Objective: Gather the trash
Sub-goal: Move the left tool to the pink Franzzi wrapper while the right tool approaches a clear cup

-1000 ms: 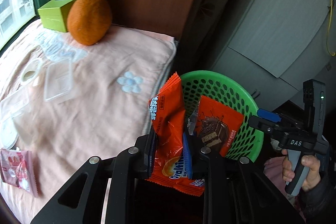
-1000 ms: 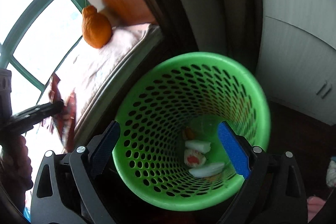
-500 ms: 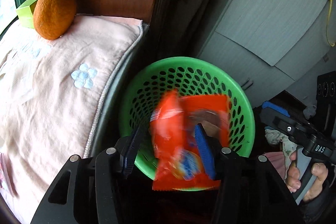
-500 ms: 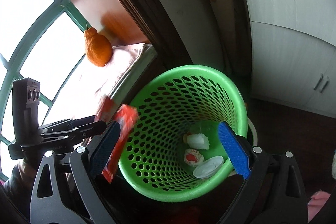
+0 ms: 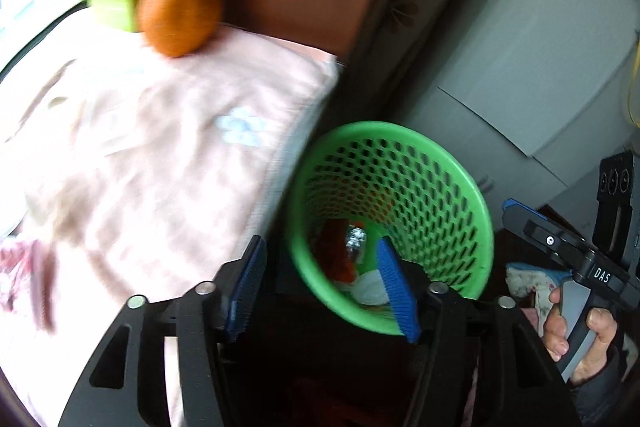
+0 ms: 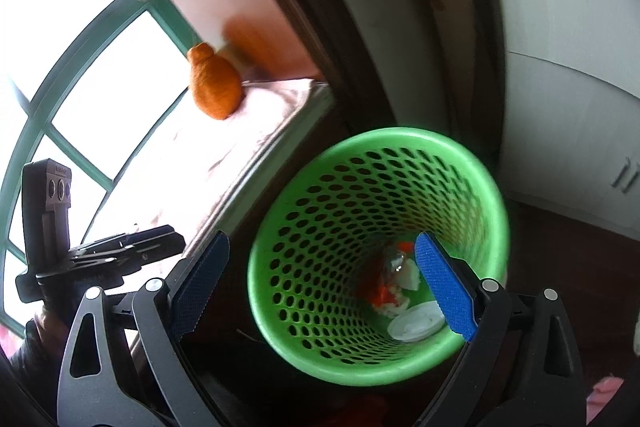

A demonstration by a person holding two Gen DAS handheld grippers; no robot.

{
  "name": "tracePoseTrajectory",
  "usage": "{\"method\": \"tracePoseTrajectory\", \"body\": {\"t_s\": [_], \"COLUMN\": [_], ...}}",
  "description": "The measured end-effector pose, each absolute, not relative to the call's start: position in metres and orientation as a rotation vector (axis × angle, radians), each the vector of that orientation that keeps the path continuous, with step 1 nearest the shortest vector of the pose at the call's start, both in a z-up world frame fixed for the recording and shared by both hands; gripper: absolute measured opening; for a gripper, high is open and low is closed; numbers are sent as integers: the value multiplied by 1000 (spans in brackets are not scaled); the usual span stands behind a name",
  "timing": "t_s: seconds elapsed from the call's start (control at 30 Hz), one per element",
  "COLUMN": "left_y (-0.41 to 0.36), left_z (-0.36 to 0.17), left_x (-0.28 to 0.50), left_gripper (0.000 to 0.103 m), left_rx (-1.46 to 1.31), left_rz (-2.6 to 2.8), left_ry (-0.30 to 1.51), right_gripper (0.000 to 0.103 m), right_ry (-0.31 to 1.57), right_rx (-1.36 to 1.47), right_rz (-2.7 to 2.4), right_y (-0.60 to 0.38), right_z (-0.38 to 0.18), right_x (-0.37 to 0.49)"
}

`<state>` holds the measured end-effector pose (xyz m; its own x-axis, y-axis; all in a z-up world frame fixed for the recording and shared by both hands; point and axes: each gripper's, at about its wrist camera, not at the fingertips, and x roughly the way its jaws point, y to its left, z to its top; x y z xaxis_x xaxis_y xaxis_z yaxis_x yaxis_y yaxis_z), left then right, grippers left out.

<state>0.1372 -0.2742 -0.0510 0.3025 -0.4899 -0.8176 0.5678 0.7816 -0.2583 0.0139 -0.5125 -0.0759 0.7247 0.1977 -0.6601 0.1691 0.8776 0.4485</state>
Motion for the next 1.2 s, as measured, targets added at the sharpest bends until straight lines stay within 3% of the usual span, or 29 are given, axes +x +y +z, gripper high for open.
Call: {"method": "tracePoseTrajectory", "body": {"t_s": [0.73, 1.2], "left_y": [-67, 21], "left_z": [-46, -77], "left_x": [172, 211], "left_gripper": [60, 60], "left_rx": [-115, -168], "left_rz": [-254, -118], "left_ry": [1014, 1041], "right_gripper": [93, 93], "right_ry": [805, 858], "right_rx": [374, 299], "right_rz": [279, 446], "right_y": [-390, -300], "right_z": [-47, -47], "right_x": [99, 157]}}
